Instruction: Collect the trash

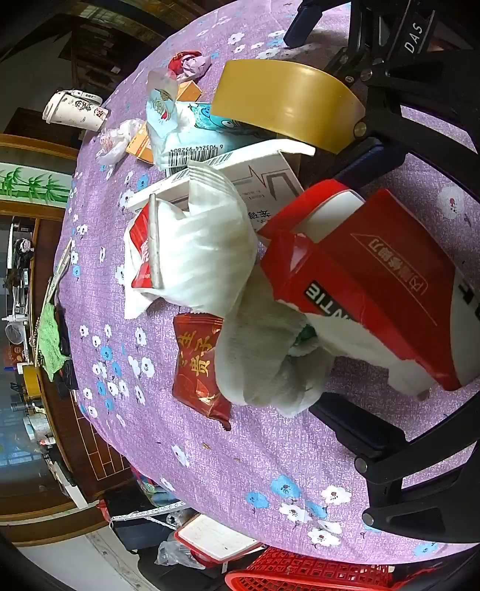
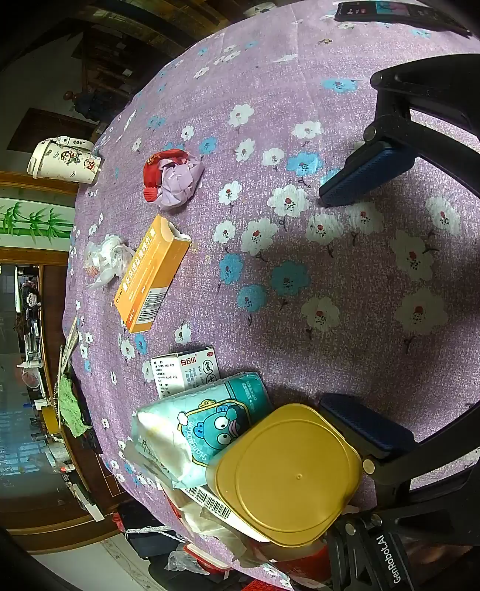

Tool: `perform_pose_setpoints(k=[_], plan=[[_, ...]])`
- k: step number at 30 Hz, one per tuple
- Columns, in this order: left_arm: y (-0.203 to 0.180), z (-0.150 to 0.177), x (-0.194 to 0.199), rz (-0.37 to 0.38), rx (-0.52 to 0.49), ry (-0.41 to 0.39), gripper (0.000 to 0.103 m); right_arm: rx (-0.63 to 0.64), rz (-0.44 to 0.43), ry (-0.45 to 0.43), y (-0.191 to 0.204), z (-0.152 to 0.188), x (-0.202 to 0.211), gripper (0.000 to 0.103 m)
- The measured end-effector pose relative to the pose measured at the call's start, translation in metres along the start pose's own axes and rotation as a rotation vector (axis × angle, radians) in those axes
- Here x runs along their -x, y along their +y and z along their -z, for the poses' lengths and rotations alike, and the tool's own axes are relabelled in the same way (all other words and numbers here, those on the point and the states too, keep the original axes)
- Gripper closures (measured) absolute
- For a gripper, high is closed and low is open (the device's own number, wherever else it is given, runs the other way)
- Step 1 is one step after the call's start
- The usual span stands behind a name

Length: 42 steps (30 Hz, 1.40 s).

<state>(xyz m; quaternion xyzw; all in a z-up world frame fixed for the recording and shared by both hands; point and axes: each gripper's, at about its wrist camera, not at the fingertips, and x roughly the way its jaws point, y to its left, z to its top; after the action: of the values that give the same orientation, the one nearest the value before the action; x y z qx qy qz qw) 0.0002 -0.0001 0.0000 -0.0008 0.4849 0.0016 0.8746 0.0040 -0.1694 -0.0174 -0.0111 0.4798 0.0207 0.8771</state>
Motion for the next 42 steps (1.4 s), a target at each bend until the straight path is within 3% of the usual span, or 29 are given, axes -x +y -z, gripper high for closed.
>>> perform_pose_setpoints(k=[10, 13, 20, 25, 28, 32, 34, 37, 42], plan=[[0.007, -0.002, 0.007, 0.037, 0.004, 0.016, 0.0, -0.008, -0.015, 0.019, -0.001, 0.0, 0.007, 0.0], [0.013, 0.003, 0.033, 0.058, -0.001, -0.043, 0.0, -0.007, -0.004, -0.051, -0.007, -0.004, 0.036, 0.0], [0.028, 0.023, 0.103, 0.06, -0.045, -0.278, 0.0, 0.015, 0.037, -0.243, -0.005, 0.009, 0.116, 0.0], [0.037, 0.045, 0.142, 0.03, -0.061, -0.42, 0.0, 0.028, 0.135, -0.478, 0.016, 0.038, 0.175, 0.0], [0.042, 0.062, 0.154, 0.015, -0.074, -0.455, 0.0, 0.063, 0.076, -0.483, 0.03, 0.057, 0.18, 0.0], [0.042, 0.085, 0.168, -0.048, -0.099, -0.546, 0.0, 0.074, 0.076, -0.471, 0.044, 0.07, 0.175, 0.0], [0.043, 0.092, 0.173, -0.035, -0.106, -0.571, 0.0, 0.069, 0.063, -0.469, 0.047, 0.07, 0.174, 0.0], [0.047, 0.1, 0.184, -0.011, -0.103, -0.622, 0.0, 0.07, 0.093, -0.501, 0.051, 0.076, 0.181, 0.0], [0.044, 0.101, 0.186, -0.018, -0.115, -0.631, 0.0, 0.063, 0.129, -0.54, 0.053, 0.084, 0.189, 0.0]])
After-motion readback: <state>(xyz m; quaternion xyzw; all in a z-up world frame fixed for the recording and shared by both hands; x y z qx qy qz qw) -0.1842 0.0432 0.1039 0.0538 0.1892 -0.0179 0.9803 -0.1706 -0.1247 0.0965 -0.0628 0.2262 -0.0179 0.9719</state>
